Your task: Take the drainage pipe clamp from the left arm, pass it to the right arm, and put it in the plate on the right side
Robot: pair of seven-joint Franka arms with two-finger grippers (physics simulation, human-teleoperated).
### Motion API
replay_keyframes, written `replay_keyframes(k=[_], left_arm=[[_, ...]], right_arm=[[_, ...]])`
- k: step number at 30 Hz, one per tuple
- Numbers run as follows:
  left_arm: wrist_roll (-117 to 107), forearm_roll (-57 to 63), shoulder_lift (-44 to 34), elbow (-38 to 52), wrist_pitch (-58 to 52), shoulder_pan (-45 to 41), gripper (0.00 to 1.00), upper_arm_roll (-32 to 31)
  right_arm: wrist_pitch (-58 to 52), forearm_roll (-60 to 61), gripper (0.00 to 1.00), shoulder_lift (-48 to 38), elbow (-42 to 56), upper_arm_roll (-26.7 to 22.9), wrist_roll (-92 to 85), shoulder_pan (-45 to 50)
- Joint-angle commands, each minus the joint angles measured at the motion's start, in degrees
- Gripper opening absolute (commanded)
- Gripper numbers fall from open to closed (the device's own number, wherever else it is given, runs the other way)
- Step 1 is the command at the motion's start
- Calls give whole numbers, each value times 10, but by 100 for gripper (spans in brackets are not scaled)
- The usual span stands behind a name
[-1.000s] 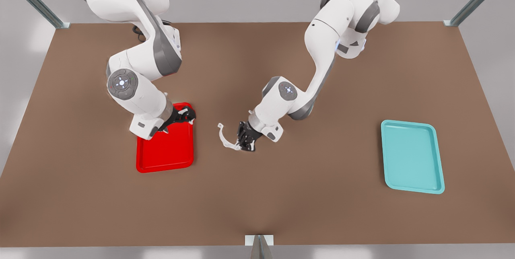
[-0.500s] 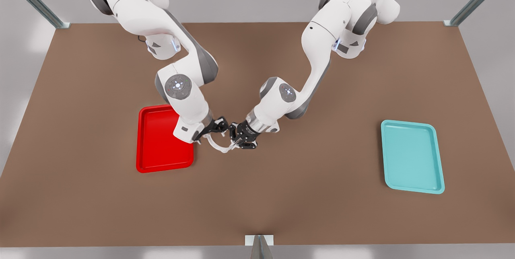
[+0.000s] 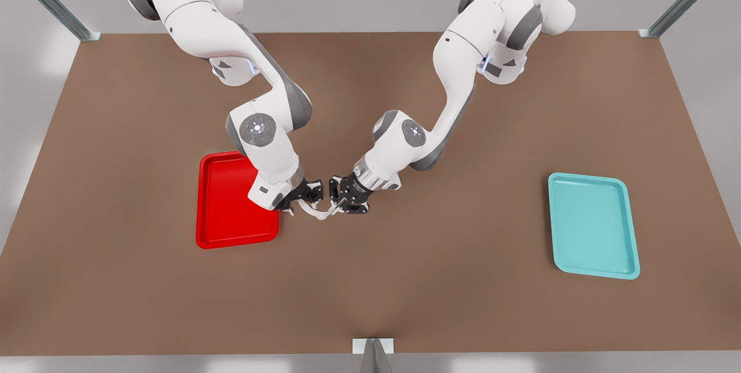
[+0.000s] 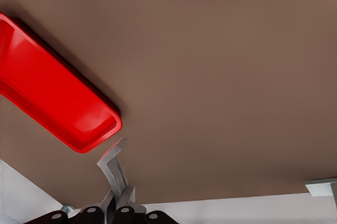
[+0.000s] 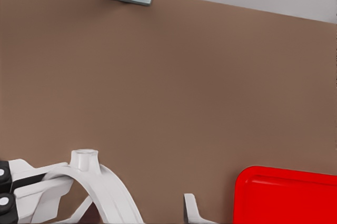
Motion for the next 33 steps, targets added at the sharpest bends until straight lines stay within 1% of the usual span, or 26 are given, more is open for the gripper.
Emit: replay_keyframes(k=[1, 2, 5, 6, 9, 12, 16, 18, 19, 20, 21, 22, 24, 25, 26, 28, 29, 30, 31, 33], left_arm=[[-310, 4, -1, 0, -5, -1, 21, -1], [-310, 4, -1, 1, -8, -1, 21, -3], [-307, 6, -1, 0, -8, -1, 21, -3], [-292, 8, -1, 1, -8, -6, 100, -3], [-293, 10, -3, 2, -8, -6, 100, -3], [-294, 13, -17, 2, -23, -5, 100, -2], [-290, 42, -47, 4, -95, 4, 100, 0], [-258, 60, -71, 4, -157, 22, 100, -1], [-212, 59, -86, 4, -201, 42, 100, -3], [-169, 58, -97, 4, -240, 61, 100, -4], [8, 60, -117, 4, -312, 84, 100, -2], [173, 62, -131, 4, -379, 112, 100, 1], [621, 79, -151, 4, -557, 202, 100, 1], [812, 135, -159, 5, -588, 220, 100, 2], [952, 168, -167, 5, -591, 245, 100, 6], [1295, 215, -194, 5, -645, 322, 100, 6], [1413, 245, -207, 5, -659, 341, 100, 6], [1472, 266, -225, 5, -674, 364, 100, 7], [1496, 265, -257, 4, -675, 395, 100, 7], [1533, 265, -314, -37, -667, 410, 100, 8]], right_arm=[[27, -18, 38, -1, 0, 0, 28, -1], [28, -28, 21, -1, 0, 0, 29, -1], [42, -29, 21, -2, -10, 0, 28, -2], [43, -29, 21, -1, -10, 0, 28, -3], [43, -59, 21, -4, -10, 0, 28, -3], [42, -60, 21, -10, -18, 0, 23, -9], [40, -60, 21, -17, -26, 0, 23, -17], [45, -61, 21, -32, -54, 2, 0, -43], [52, -61, 21, -38, -72, 13, -18, -72], [98, -61, 21, -45, -115, 59, -72, -151], [125, -61, 21, -45, -149, 132, -118, -261], [138, -61, 21, -45, -165, 145, -149, -298], [136, -61, 21, -49, -193, 150, -165, -339], [136, -61, 21, -45, -205, 150, -164, -357], [135, -60, 21, -38, -217, 150, -164, -373], [135, -61, 21, -36, -242, 149, -164, -389], [134, -62, 21, -47, -260, 150, -165, -397], [134, -62, 21, -69, -287, 150, -164, -399], [135, -62, 21, -82, -313, 150, -164, -403], [131, -62, 21, -104, -341, 151, -164, -404]])
